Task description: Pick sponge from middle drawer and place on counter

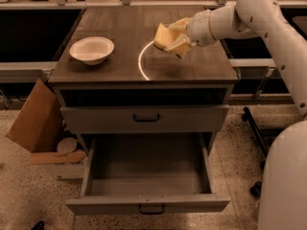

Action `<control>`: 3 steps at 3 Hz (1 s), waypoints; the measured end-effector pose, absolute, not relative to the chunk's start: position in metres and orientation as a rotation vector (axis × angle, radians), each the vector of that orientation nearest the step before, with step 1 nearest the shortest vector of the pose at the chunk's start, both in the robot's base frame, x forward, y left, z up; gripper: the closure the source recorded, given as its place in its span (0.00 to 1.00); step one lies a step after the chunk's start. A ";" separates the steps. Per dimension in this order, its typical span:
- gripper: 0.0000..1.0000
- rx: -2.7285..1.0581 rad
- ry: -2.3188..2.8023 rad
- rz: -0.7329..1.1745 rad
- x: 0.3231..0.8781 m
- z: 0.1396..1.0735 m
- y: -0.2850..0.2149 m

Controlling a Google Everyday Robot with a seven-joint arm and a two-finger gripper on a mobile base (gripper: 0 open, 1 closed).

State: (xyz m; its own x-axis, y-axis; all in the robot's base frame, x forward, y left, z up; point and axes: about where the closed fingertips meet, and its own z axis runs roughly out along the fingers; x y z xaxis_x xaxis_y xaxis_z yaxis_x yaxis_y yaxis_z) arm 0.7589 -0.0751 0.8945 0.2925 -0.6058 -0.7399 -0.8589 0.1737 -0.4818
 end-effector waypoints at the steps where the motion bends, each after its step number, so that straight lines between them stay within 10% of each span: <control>1: 0.14 -1.504 1.446 0.322 0.771 0.886 -0.076; 3: 0.00 -1.431 1.498 0.341 0.785 0.877 -0.089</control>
Offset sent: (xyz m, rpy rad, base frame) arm 0.0338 -0.0135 -0.0173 0.0181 0.0759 -0.0723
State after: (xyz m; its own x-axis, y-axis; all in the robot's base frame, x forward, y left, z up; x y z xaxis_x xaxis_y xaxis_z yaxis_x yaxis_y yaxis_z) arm 0.7848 -0.0889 0.8770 0.1949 -0.5915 -0.7824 -0.8717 0.2611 -0.4146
